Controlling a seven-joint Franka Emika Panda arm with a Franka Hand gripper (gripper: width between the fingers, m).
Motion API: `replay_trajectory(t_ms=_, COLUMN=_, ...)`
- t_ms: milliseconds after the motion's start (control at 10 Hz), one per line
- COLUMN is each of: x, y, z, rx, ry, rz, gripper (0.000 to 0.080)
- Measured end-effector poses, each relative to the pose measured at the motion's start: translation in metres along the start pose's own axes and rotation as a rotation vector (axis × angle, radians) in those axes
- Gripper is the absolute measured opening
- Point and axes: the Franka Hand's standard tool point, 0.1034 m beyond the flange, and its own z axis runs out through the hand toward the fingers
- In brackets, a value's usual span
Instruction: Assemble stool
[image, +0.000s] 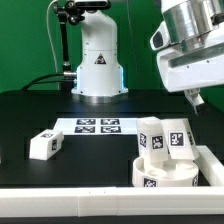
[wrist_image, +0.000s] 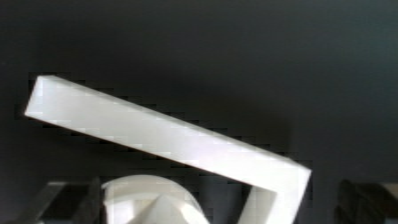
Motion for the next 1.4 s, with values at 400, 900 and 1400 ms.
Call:
replay_trajectory(t_ms=400, x=-0.001, y=-0.001, z=-0.001, rx=-0.017, ry=0.001, rz=-0.174, gripper=0.0649)
replay_trajectory(t_ms=900, x=-0.007, y=-0.005, z=-0.005, rx=-0.127, ry=-0.015, rz=-0.834, gripper=0.0649)
replay_trajectory(t_ms=1400, x=0.001, y=-0.001, z=-0.004, rx=-0.149, ry=-0.023, rz=-1.328, gripper=0.0649)
